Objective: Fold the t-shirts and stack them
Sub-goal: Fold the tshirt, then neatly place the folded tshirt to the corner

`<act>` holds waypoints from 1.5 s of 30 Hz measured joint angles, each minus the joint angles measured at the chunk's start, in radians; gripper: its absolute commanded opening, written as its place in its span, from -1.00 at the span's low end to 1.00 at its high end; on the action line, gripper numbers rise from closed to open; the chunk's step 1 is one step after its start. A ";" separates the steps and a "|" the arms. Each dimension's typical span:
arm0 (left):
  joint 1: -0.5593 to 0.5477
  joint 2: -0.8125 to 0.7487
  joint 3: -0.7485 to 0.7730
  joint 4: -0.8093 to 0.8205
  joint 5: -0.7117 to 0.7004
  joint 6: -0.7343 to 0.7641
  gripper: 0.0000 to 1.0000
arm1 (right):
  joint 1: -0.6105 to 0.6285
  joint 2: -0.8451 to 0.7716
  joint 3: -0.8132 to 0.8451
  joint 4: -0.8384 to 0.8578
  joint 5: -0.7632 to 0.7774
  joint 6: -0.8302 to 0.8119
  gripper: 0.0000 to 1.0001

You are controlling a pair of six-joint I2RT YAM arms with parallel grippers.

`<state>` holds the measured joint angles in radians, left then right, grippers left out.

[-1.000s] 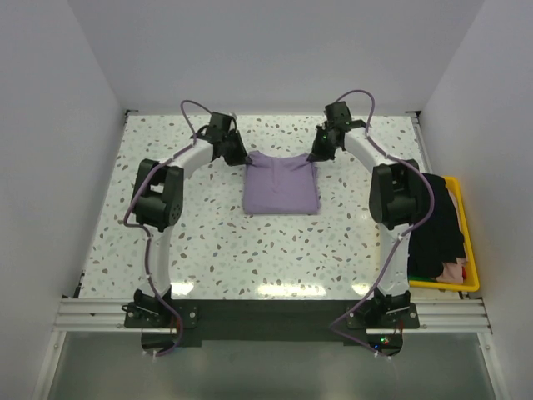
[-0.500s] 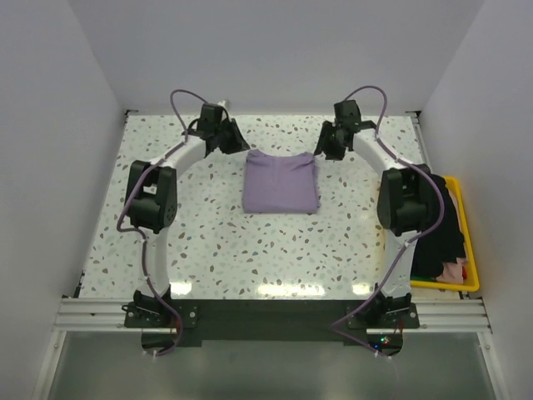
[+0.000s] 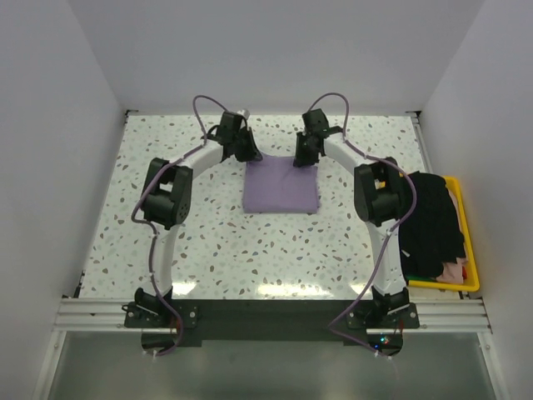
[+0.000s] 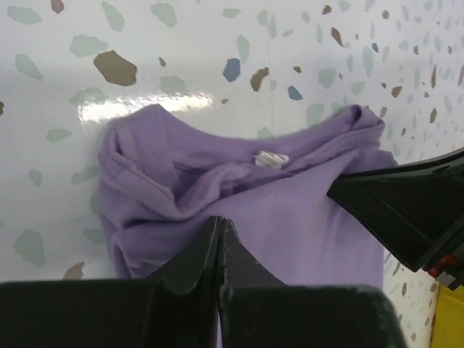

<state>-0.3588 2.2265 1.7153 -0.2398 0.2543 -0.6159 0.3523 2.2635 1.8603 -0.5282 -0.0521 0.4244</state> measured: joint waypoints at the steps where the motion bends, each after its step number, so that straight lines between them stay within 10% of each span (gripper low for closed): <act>1: 0.005 0.026 0.017 0.000 0.000 0.000 -0.95 | -0.011 0.031 0.016 -0.003 -0.003 0.000 -0.49; 13: 0.040 0.122 0.080 0.001 0.003 -0.002 -0.81 | -0.154 0.075 0.048 0.014 -0.127 0.025 -0.19; 27: 0.098 0.056 0.085 0.008 0.075 0.035 0.42 | -0.190 -0.004 0.006 -0.006 -0.159 0.029 0.02; 45: 0.107 -0.192 -0.152 -0.083 0.122 0.163 0.46 | -0.085 -0.319 -0.346 -0.018 -0.021 0.024 -0.07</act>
<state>-0.2516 2.0346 1.5631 -0.3229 0.3759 -0.4530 0.2672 1.9446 1.5146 -0.5465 -0.0727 0.4488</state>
